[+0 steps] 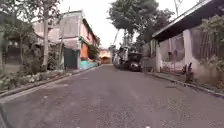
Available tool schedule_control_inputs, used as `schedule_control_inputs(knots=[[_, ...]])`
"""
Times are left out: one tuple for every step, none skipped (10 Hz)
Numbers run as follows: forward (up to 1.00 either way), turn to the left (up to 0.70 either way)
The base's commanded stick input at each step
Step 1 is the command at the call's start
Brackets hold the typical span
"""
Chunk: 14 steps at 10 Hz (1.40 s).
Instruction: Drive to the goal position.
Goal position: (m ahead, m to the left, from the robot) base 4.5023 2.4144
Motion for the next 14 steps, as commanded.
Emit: schedule_control_inputs(knots=[[0.7, 0.0], [0.7, 0.0], [0.7, 0.0], [0.7, 0.0], [0.7, 0.0], [0.7, 0.0], [0.7, 0.0], [0.7, 0.0], [0.7, 0.0], [0.7, 0.0], [0.7, 0.0], [0.7, 0.0], [0.7, 0.0], [0.7, 0.0]])
